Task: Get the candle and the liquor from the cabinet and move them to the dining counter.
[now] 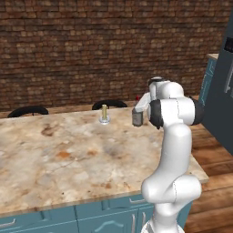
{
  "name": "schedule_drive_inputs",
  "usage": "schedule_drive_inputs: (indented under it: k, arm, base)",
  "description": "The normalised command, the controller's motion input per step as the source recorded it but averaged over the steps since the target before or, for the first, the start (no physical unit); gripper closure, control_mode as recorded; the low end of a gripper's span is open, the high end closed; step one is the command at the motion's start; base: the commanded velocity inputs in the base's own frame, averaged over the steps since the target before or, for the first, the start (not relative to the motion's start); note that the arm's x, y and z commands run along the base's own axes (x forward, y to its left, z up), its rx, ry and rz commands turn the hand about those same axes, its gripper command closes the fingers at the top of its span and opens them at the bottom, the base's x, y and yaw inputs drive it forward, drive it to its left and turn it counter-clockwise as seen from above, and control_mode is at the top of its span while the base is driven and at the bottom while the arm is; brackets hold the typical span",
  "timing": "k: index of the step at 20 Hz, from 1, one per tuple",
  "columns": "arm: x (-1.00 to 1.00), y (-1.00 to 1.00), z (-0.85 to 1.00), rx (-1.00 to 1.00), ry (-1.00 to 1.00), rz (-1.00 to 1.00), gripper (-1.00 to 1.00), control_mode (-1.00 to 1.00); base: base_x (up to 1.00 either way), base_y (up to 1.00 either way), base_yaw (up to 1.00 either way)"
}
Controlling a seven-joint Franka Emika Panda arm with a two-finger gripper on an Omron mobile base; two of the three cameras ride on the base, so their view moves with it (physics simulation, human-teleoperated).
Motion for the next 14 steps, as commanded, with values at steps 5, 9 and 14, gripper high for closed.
schedule_drive_inputs:
  k: [5, 9, 14]
  arm:
    - [0.00, 0.00, -0.01, 0.00, 0.01, 0.00, 1.00, -1.00]
    - [0.00, 0.00, 0.00, 0.00, 0.01, 0.00, -1.00, -1.00]
    - [0.00, 0.00, 0.00, 0.00, 0.00, 0.00, -1.00, -1.00]
  base:
    - [0.00, 0.00, 0.00]
    - [0.00, 0.00, 0.00]
    - [0.00, 0.00, 0.00]
